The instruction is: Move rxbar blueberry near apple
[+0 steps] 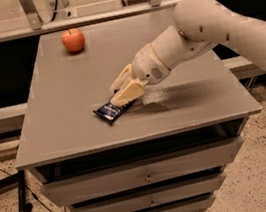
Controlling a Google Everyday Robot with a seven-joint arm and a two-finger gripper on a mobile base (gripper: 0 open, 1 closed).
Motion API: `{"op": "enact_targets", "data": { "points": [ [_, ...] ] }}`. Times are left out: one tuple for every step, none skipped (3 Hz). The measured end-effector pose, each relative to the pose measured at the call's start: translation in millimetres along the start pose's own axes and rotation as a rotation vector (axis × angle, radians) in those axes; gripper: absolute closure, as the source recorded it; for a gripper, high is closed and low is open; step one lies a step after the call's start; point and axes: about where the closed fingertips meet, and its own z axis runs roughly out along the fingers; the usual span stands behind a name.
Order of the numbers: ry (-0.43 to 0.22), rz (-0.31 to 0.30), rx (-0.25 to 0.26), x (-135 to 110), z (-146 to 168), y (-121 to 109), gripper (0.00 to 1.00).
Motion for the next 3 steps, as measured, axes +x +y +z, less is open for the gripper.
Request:
{"op": "enact_targets", "data": {
  "points": [
    [0.007, 0.011, 0.083, 4, -37, -21, 1.0],
    [0.012, 0.013, 0.185, 5, -85, -45, 1.0],
    [0.015, 0.017, 0.256, 3, -121, -62, 1.0]
  ]
}}
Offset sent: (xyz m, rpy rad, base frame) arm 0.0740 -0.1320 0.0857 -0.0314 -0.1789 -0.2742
